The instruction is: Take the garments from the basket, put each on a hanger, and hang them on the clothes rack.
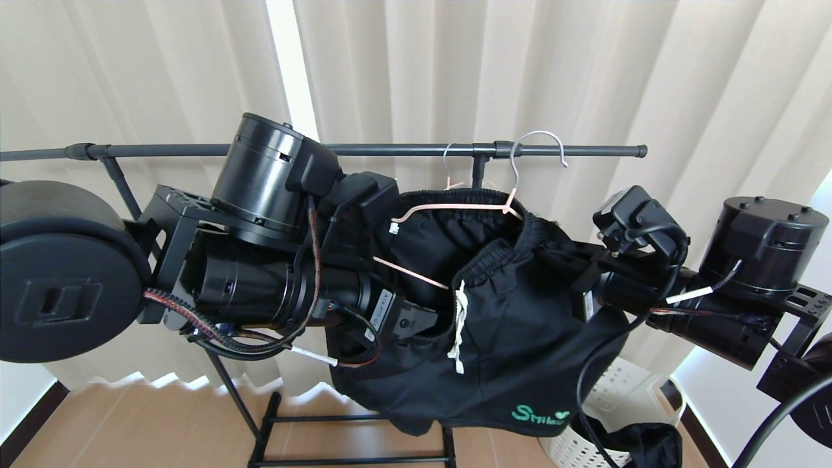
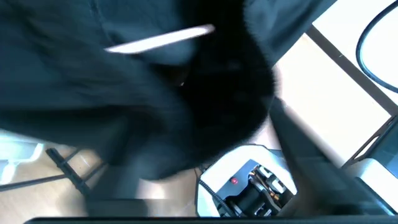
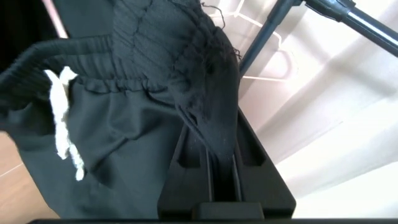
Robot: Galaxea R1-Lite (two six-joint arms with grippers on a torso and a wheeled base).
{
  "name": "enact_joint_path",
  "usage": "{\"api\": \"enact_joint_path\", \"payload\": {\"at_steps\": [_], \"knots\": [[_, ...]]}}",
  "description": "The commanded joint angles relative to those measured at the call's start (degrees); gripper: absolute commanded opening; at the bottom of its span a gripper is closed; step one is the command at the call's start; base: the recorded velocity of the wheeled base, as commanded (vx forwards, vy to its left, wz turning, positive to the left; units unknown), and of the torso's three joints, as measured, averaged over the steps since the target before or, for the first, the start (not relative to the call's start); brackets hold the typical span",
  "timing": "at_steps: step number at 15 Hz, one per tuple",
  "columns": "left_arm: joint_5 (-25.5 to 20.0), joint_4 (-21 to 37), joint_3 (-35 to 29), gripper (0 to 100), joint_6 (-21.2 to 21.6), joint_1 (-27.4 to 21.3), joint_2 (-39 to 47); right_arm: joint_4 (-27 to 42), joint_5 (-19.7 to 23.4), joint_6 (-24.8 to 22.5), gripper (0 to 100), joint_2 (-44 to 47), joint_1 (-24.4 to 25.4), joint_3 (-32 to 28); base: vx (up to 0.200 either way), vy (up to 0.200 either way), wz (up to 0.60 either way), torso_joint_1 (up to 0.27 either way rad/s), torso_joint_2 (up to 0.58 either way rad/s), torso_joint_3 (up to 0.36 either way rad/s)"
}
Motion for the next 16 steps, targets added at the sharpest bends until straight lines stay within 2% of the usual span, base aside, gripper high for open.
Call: {"api": "enact_joint_path", "payload": {"at_steps": [1,3,7,10,13,14,16], "knots": [[0.1,-0.2,0.0,100,0.0,-0.6,-0.5,0.0,0.1,-0.1,0,-0.3,0.0,0.1,0.000,0.000,0.00,0.000,0.00,0.000],[0.1,-2.4,1.7,100,0.1,-1.7,-3.9,0.0,0.1,-0.1,0,-0.4,-0.1,0.4,0.000,0.000,0.00,0.000,0.00,0.000],[0.1,-2.4,5.1,100,0.2,-1.4,-10.7,0.0,0.5,-0.1,0,-0.2,-0.1,0.5,0.000,0.000,0.00,0.000,0.00,0.000],[0.0,-2.4,7.0,100,1.2,-0.3,-13.4,0.0,3.9,-0.2,0,-0.4,-0.1,0.9,0.000,0.000,0.00,0.000,0.00,0.000],[0.5,-1.4,8.7,100,4.8,-0.2,-13.3,0.0,4.0,-0.2,0,-0.5,-0.2,1.2,0.000,0.000,0.00,0.000,0.00,0.000],[0.6,0.6,8.6,100,6.9,-0.2,-12.1,0.0,4.0,-0.2,0,-0.5,-0.1,1.3,0.000,0.000,0.00,0.000,0.00,0.000],[3.6,4.8,7.7,100,10.3,-0.7,-10.4,0.0,4.0,-0.3,0,-0.4,-0.1,1.4,0.000,0.000,0.00,0.000,0.00,0.000]]}}
